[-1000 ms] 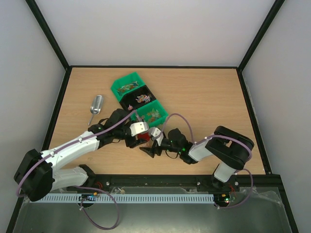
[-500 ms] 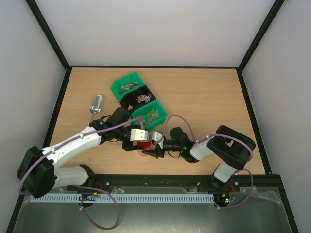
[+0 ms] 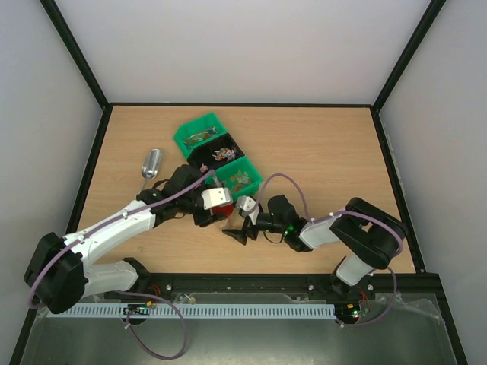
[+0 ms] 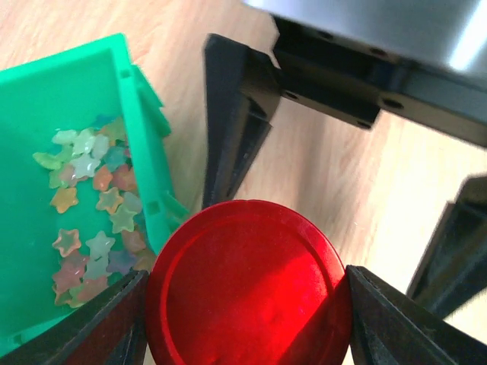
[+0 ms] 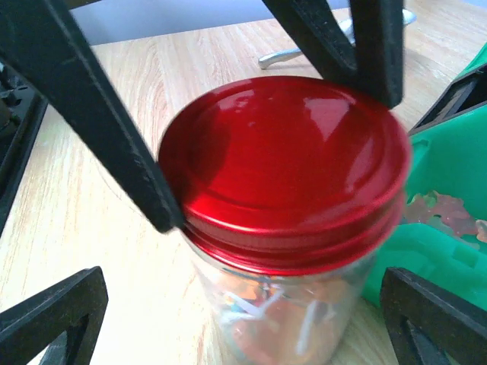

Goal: Pack the candies

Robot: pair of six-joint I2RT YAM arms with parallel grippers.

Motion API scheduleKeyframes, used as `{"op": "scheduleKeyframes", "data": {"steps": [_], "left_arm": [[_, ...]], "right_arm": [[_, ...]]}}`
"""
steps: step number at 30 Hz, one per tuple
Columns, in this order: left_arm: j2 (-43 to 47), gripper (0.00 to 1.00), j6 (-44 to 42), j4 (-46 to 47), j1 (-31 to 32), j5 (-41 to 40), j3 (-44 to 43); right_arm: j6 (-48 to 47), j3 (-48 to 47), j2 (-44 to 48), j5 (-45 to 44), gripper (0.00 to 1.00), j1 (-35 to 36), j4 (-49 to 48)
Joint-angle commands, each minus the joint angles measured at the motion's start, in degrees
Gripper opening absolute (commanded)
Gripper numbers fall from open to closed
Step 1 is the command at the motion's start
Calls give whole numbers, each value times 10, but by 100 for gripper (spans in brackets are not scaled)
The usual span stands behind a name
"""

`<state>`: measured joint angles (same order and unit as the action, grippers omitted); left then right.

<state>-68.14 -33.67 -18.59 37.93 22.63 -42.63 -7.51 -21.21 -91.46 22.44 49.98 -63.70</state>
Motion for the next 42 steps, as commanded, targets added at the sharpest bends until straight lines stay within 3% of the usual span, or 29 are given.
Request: {"op": "scheduleKeyframes", "data": {"steps": [1,5,8,13,16,22,25,28,30,33,36,42], "left_arm": [[1,43,94,70,-2,-52,2],[-3,43,119,71,5,-43,5],[-7,43,137,65,8,-23,9],[0,43,107,38,9,-11,14],[-6,44,40,-7,7,8,10],[-31,44,-132,-143,5,102,-17],[-28,44,-193,-177,5,109,-17],[-26,43,-213,-185,5,110,-17],[-18,42,-165,-152,5,104,-11],[4,39,-73,-66,2,67,11],[22,40,25,1,-3,23,32],[29,40,122,57,-3,-14,42]], "right_arm": [[19,-24,-17,-65,99,22,-19],[18,-34,-38,-139,100,47,-43],[18,-42,-53,-170,94,52,-57],[12,-33,-53,-178,66,56,-68],[-3,-18,-41,-124,58,55,-68],[-28,4,-24,68,54,35,-53],[-40,5,-16,149,53,18,-25],[-48,1,-8,143,57,8,-2],[-44,-3,-9,86,70,8,-2],[-18,-9,-13,22,97,9,-11],[8,-4,-11,10,99,12,-34],[18,-18,-40,-81,99,43,-56]]}}
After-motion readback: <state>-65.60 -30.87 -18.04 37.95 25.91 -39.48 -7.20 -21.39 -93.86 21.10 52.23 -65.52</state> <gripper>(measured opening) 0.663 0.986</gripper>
